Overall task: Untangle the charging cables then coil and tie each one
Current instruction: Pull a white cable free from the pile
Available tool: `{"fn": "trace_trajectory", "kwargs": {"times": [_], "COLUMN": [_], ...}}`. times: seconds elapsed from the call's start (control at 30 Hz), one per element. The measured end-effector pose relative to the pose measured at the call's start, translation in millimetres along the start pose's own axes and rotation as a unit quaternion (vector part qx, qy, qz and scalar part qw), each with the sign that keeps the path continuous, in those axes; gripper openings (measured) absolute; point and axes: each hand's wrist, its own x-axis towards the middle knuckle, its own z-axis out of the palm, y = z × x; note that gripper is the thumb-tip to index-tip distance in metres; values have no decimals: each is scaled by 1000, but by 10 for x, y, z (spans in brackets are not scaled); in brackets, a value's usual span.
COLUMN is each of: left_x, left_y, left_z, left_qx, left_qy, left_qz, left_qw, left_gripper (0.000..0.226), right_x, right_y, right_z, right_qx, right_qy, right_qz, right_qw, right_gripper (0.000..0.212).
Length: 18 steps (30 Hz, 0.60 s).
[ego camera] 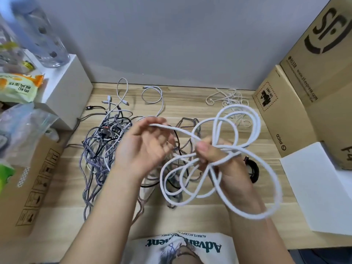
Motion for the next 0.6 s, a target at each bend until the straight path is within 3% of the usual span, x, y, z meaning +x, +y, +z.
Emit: {"fn": "trace_trajectory", "kwargs": {"times": [0.07, 0.13, 0.23, 0.3, 0.47, 0.6], "left_x": [120, 178, 110, -14, -265, -339], "left_y": [147, 228, 210, 139, -214, -371], "left_z": [-237, -402, -372, -201, 32, -158], "left_qx": [-111, -111, -64, -5, 181, 165], "left_qy": [94, 134, 40, -12, -6, -30], "left_qz": [36, 72, 81, 100, 101, 5], "left_qw": [989, 982, 994, 995, 978, 986], "left_gripper": [27, 30, 45, 41, 29, 11], "right_x": [-16, -26, -7, 17, 10, -80], "right_y": [-113, -150, -97, 3, 67, 42], "right_z": [-32, -79, -119, -89, -160, -539], "right_qx": [58, 70, -21, -102, -152, -220], "right_qy": [-27, -3, 61, 68, 55, 87], "right_qz": [-36, -47, -1, 20, 74, 139], "right_qw": [997, 996, 998, 992, 984, 962], "right_gripper": [27, 25, 18, 16, 24, 37]}}
